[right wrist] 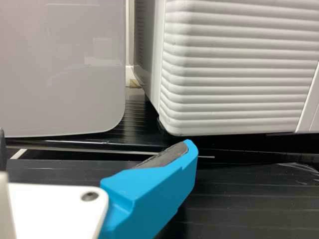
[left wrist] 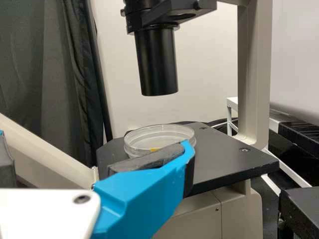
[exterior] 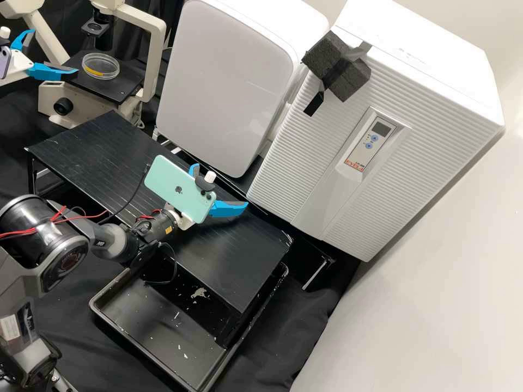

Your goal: Place the petri dish on the bench

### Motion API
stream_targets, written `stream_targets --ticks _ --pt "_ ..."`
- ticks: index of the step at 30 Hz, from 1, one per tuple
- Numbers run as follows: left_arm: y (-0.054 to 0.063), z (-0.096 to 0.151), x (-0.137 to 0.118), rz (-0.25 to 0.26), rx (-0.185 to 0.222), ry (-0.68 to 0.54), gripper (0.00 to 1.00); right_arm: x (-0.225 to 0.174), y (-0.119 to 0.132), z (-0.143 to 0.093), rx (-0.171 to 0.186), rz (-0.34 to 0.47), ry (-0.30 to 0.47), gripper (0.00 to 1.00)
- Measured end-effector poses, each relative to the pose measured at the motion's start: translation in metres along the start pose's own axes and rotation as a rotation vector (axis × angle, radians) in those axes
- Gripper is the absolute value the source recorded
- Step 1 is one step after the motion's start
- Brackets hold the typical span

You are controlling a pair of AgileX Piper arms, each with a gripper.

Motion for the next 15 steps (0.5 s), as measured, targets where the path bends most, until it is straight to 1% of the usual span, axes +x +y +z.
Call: stream_targets --ticks 11,15 --pt "0.0 0.0 0.0 0.0 0.0 0.0 1.0 0.0 0.0 0.0 0.0 0.0 0.0 1.0" --pt "0.0039 0.0007 0.0065 0.011 -0.002 -0.002 1.0 0.0 0.0 0.0 0.0 0.0 0.0 1.0"
